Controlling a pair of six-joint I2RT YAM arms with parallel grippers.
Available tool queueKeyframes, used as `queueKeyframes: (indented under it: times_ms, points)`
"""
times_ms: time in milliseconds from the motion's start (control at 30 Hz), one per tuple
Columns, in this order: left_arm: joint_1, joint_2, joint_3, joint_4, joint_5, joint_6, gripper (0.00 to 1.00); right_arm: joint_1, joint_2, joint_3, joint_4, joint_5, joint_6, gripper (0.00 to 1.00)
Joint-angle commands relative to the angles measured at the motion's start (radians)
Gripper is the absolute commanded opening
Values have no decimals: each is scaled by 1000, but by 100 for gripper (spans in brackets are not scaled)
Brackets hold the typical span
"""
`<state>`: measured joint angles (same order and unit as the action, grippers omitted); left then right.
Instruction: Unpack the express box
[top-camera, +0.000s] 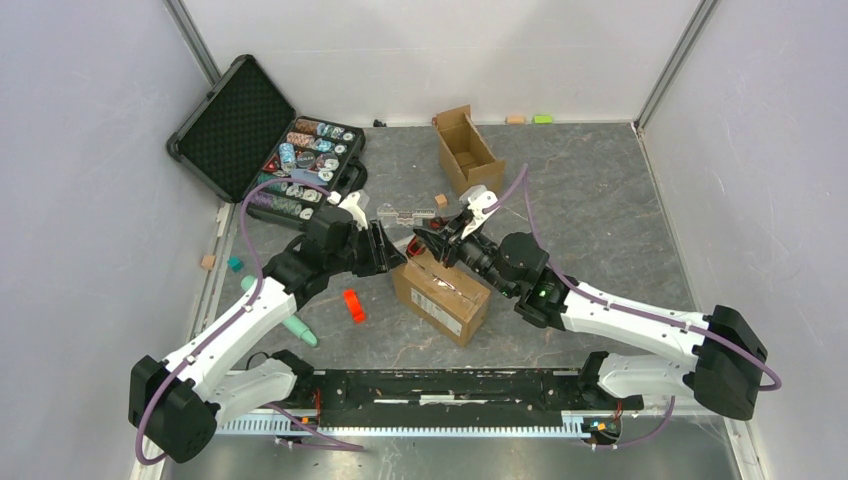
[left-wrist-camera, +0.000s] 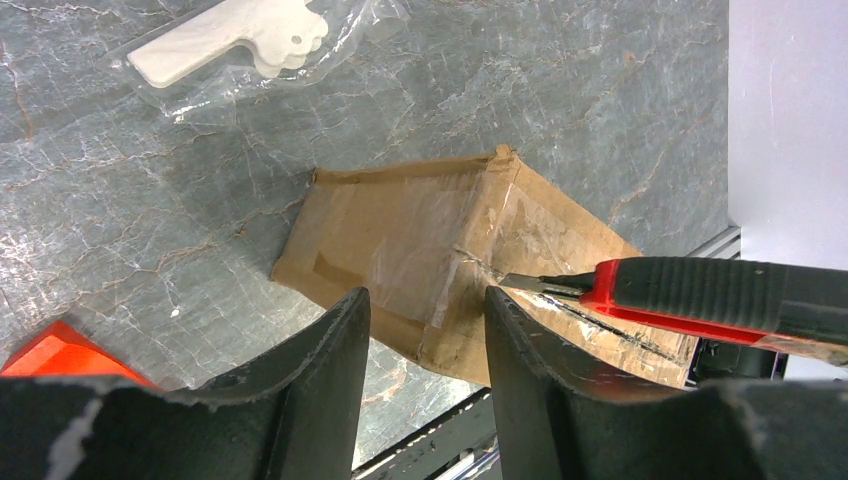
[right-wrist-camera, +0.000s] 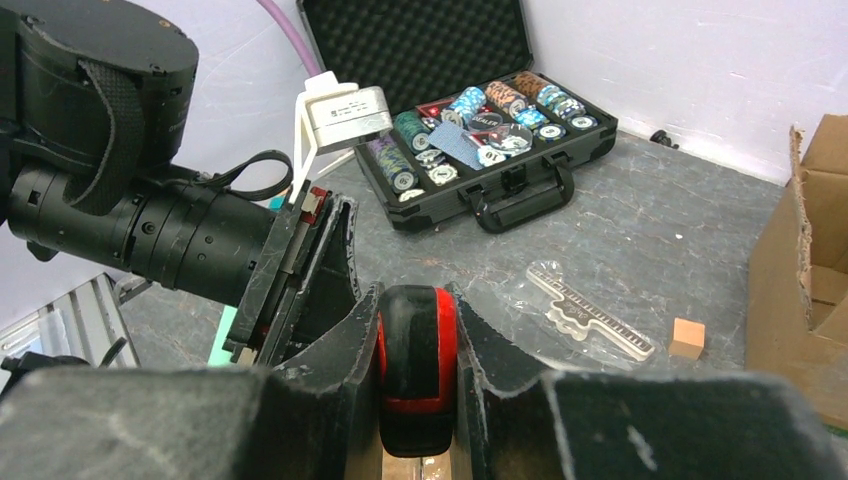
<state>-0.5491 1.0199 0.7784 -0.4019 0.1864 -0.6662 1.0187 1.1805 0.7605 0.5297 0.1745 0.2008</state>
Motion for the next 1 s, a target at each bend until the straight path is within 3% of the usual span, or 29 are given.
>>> queueKeyframes:
  times_ms: [0, 667, 967]
  points:
    - [4, -8, -17, 0, 10, 13, 52, 8, 13, 6, 47, -34, -28, 0]
    - [3, 4, -25, -6, 7, -4, 49, 36, -28, -10, 37, 28, -105, 0]
    - [4, 15, -18, -6, 13, -11, 48, 72, -4, 6, -43, 18, -177, 0]
